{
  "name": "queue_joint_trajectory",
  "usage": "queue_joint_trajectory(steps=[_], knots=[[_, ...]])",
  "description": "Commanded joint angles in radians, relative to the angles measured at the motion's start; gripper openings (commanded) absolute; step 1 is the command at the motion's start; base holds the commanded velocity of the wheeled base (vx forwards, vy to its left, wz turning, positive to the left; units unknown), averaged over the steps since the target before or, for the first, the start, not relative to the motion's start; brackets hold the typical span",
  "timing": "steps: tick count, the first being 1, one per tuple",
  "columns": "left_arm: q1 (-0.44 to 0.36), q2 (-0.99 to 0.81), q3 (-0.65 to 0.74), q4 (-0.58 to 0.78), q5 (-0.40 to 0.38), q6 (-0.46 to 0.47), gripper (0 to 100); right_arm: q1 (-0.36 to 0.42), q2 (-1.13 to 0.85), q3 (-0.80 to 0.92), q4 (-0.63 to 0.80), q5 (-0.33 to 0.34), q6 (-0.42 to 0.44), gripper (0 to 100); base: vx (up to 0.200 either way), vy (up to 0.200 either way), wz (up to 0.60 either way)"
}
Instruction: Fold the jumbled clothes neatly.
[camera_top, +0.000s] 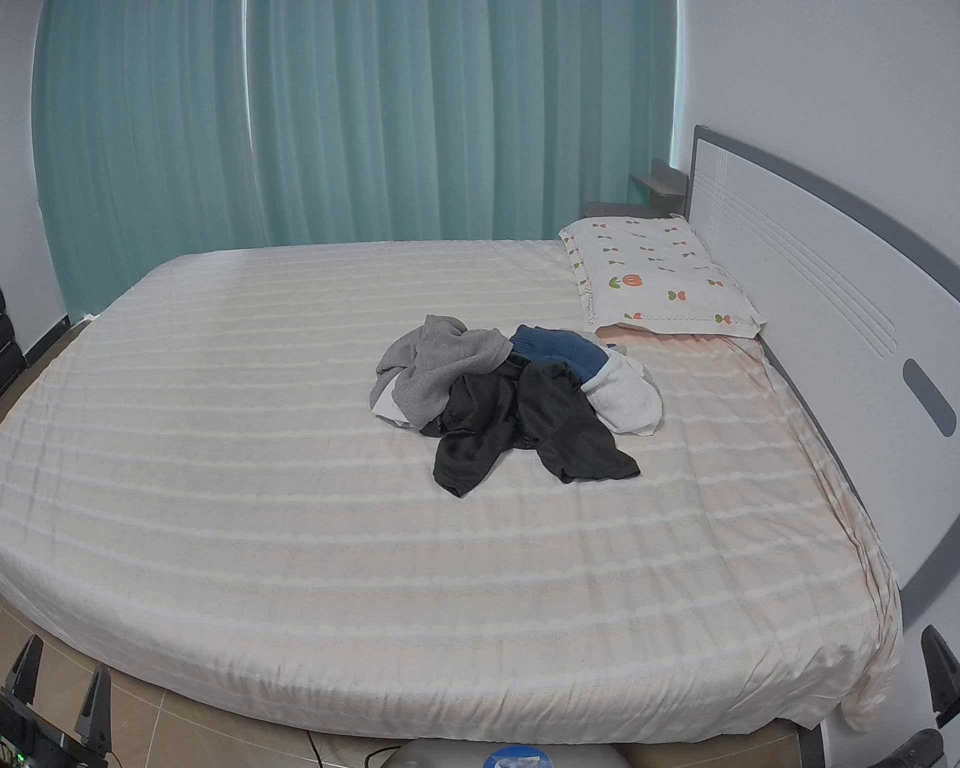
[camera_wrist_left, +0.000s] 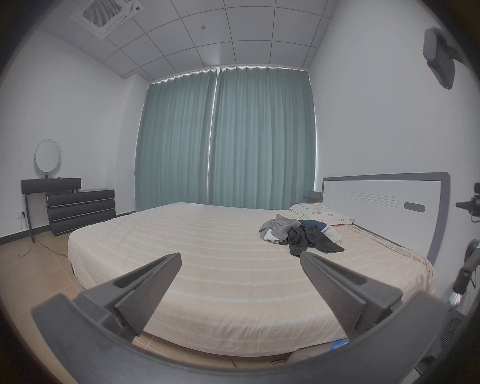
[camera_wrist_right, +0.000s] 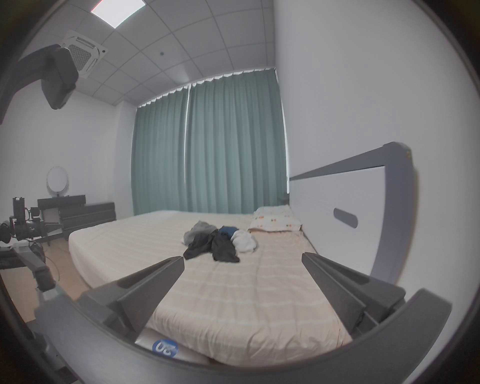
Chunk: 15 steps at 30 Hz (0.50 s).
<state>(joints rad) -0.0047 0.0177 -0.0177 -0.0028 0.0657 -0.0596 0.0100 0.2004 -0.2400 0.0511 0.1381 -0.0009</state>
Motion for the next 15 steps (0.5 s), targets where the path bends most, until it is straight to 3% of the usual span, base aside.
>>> queue_joint_trajectory(steps=[1,7,11,15], knots=[[0.0,-0.018,0.015,-0.002,0.0,0.0,100,0.031,0.432,-0.044,-0.036,0.049,0.021,100,0.0,0.0,0.0],[0.0,-0.018,0.015,0.0,0.0,0.0,100,0.087,0.749,-0.071,-0.177,0.048,0.078,100,0.0,0.0,0.0],[0.0,-0.018,0.015,-0.002,0.0,0.0,100,0.151,1.056,-0.125,-0.373,0.029,0.154,100,0.0,0.0,0.0],[0.0,-0.018,0.015,0.0,0.0,0.0,100,0.159,1.252,-0.191,-0.481,0.012,0.203,100,0.0,0.0,0.0]])
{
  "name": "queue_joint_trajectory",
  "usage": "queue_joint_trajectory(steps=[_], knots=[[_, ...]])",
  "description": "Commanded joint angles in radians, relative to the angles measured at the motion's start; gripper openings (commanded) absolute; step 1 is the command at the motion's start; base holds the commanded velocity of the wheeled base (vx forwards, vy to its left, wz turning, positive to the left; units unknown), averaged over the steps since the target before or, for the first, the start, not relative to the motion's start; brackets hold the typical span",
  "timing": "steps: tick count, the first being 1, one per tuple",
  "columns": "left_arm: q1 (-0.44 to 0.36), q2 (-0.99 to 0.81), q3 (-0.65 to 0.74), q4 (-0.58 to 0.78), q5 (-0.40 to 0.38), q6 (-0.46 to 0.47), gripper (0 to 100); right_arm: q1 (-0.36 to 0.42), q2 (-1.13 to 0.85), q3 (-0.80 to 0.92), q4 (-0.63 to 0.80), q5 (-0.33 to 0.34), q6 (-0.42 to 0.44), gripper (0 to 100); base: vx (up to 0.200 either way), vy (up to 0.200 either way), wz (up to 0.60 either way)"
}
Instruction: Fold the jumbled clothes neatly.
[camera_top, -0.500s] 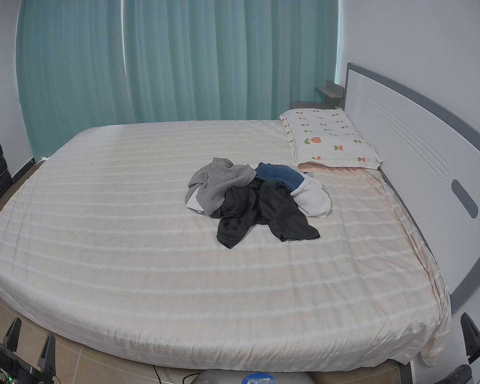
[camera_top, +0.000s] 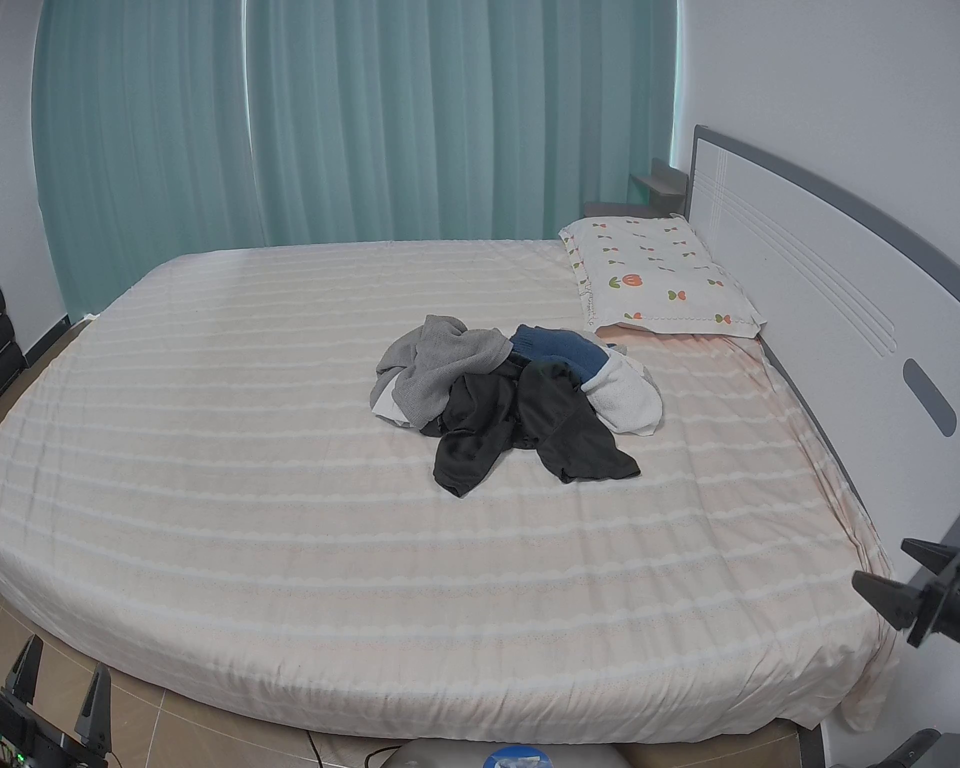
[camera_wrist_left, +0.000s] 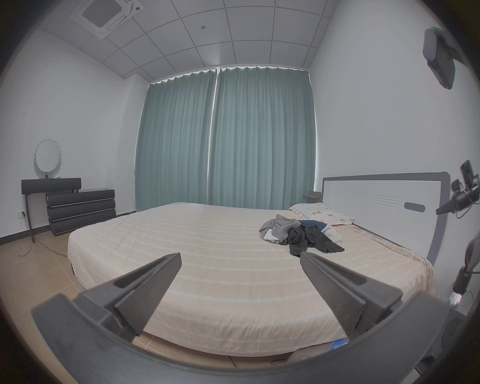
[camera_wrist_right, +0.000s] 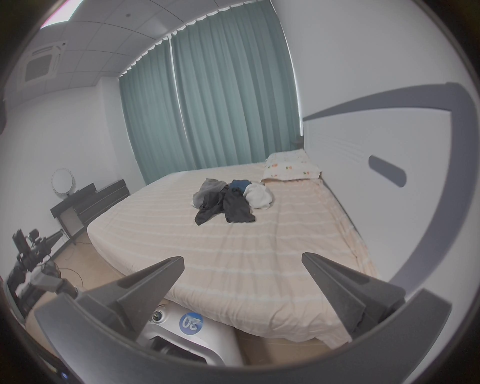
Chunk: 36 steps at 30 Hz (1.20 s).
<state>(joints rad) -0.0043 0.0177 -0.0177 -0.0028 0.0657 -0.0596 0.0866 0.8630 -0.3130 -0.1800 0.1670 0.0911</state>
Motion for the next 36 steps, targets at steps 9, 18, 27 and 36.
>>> queue_joint_trajectory(steps=[9,18,27,36], knots=[[0.0,-0.018,0.015,0.0,0.0,0.0,100,0.167,1.085,-0.451,-0.394,-0.161,0.372,100,0.0,0.0,0.0],[0.0,-0.018,0.015,0.0,0.0,0.0,100,0.176,1.398,-0.824,-0.375,-0.228,0.429,100,0.0,0.0,0.0],[0.0,-0.018,0.015,0.0,0.0,0.0,100,0.196,1.561,-1.063,-0.311,-0.23,0.432,100,0.0,0.0,0.0],[0.0,-0.018,0.015,0.0,0.0,0.0,100,0.194,1.765,-1.324,-0.233,-0.291,0.503,100,0.0,0.0,0.0]])
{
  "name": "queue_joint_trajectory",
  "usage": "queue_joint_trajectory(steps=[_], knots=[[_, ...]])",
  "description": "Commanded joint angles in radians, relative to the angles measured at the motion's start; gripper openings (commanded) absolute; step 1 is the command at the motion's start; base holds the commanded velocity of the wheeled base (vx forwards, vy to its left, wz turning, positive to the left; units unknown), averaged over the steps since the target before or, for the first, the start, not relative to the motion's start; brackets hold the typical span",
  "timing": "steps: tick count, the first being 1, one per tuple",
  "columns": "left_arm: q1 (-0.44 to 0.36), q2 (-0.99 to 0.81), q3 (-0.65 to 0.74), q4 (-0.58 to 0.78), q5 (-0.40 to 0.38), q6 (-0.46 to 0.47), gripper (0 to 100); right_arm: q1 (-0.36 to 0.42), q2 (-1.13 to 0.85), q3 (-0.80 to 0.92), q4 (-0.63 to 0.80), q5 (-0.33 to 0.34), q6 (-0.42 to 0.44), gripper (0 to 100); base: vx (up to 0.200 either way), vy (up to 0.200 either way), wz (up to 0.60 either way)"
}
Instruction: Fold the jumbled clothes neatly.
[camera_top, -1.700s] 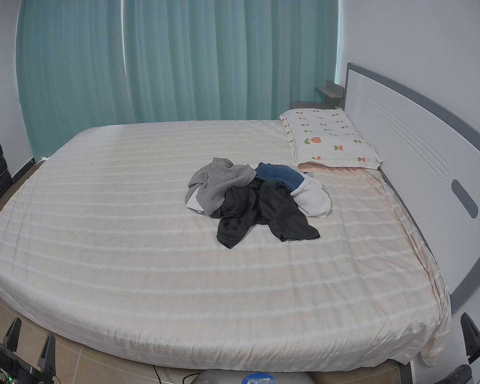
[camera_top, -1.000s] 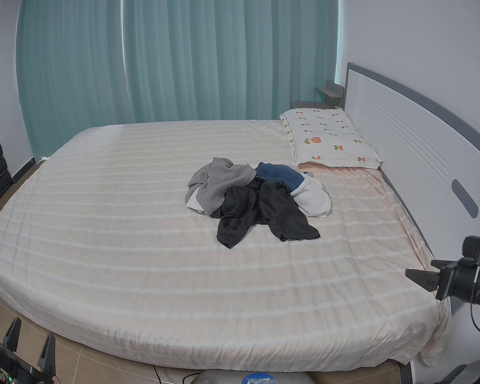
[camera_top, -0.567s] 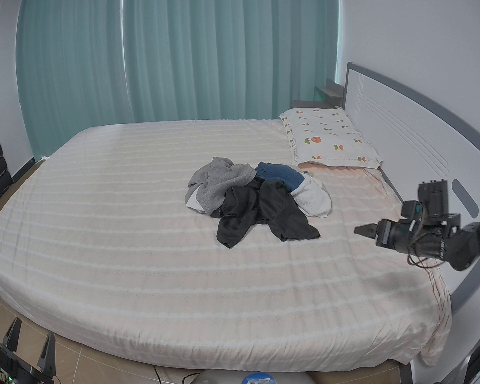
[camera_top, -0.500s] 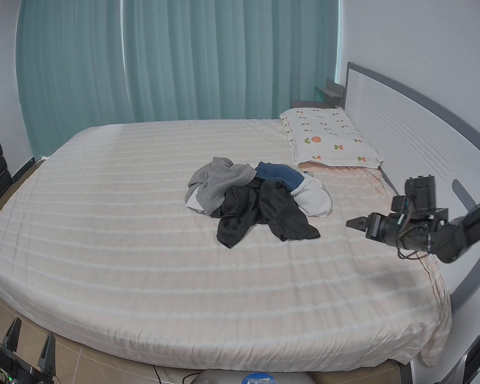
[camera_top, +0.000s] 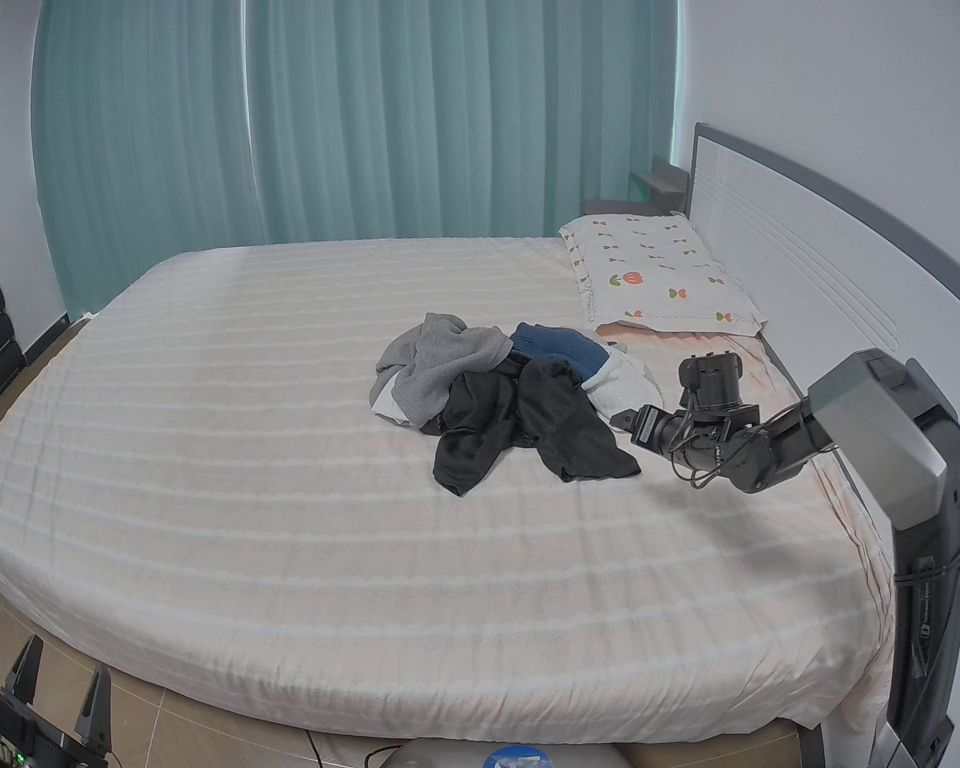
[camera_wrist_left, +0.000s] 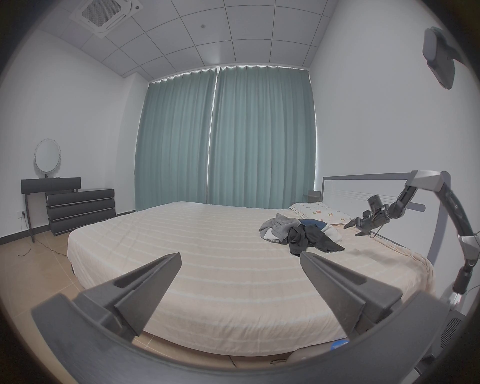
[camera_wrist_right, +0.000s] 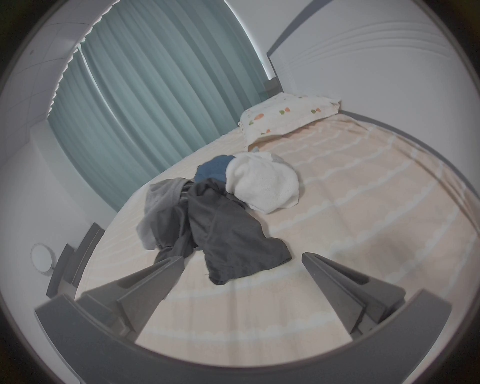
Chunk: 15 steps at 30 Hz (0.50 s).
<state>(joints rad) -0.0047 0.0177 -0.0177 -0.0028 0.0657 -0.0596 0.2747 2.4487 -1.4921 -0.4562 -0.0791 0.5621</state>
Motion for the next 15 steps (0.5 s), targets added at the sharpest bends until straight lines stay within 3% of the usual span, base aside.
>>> queue_joint_trajectory(steps=[1,5,15], knots=[[0.0,-0.018,0.015,0.0,0.0,0.0,100,0.003,0.2,-0.174,0.054,-0.06,0.032,100,0.0,0.0,0.0],[0.0,-0.018,0.015,0.0,0.0,0.0,100,-0.006,0.259,-0.264,0.08,-0.099,0.033,100,0.0,0.0,0.0],[0.0,-0.018,0.015,0.0,0.0,0.0,100,-0.006,0.362,-0.418,0.094,-0.116,0.035,100,0.0,0.0,0.0]])
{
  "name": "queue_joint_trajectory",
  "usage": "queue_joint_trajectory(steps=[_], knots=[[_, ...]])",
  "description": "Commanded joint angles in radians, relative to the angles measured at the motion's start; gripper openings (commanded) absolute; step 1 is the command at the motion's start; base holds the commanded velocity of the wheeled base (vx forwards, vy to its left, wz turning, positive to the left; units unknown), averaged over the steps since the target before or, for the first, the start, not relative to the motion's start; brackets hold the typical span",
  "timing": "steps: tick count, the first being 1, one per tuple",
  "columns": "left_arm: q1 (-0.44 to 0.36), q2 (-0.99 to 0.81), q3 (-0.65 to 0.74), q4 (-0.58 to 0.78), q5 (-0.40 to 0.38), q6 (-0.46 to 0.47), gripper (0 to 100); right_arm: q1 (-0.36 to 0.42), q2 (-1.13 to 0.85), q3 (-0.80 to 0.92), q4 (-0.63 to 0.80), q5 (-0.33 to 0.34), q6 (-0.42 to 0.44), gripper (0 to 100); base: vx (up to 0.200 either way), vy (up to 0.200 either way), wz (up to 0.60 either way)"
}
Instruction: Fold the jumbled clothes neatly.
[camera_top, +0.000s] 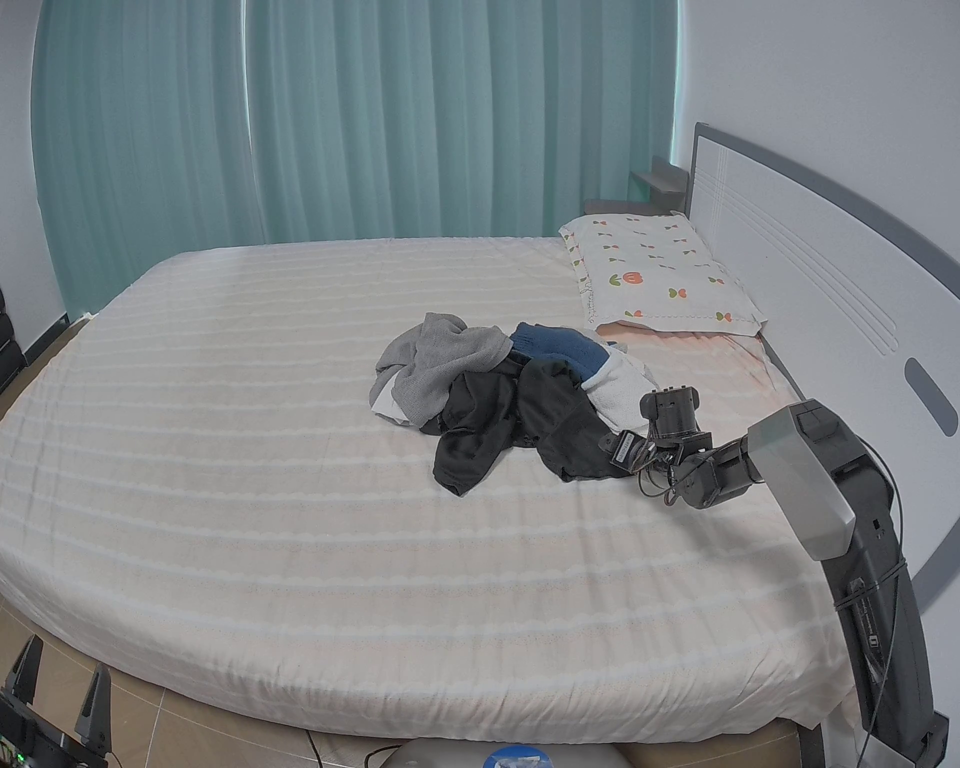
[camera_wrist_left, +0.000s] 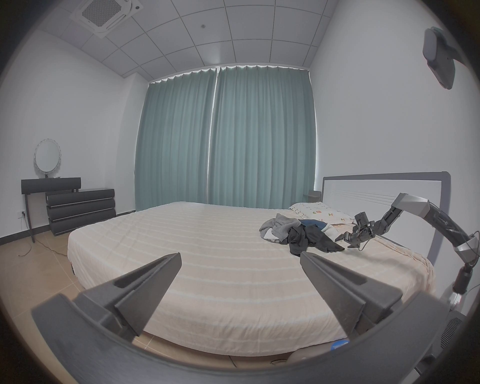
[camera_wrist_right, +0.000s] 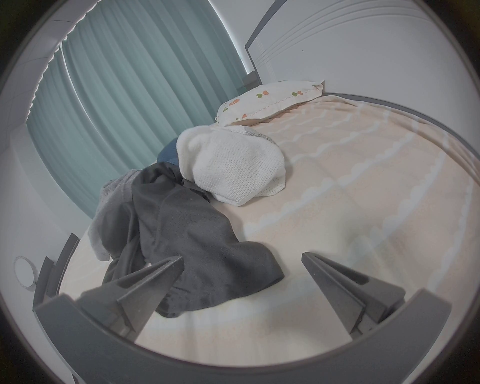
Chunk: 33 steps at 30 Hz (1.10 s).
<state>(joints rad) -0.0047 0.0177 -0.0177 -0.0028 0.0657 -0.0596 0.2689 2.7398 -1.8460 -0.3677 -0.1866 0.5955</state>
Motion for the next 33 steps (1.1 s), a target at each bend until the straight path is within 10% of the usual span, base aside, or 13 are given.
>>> queue_joint_trajectory(steps=[1,15,16,33], knots=[[0.0,-0.018,0.015,0.0,0.0,0.0,100,0.0,0.09,-0.099,0.009,-0.011,0.001,100,0.0,0.0,0.0],[0.0,-0.018,0.015,0.0,0.0,0.0,100,0.003,0.161,-0.154,-0.025,-0.028,0.01,100,0.0,0.0,0.0],[0.0,-0.018,0.015,0.0,0.0,0.0,100,0.003,0.158,-0.154,-0.037,-0.028,0.017,0,0.0,0.0,0.0],[0.0,-0.018,0.015,0.0,0.0,0.0,100,0.012,-0.032,0.057,-0.08,-0.068,0.026,0,0.0,0.0,0.0]])
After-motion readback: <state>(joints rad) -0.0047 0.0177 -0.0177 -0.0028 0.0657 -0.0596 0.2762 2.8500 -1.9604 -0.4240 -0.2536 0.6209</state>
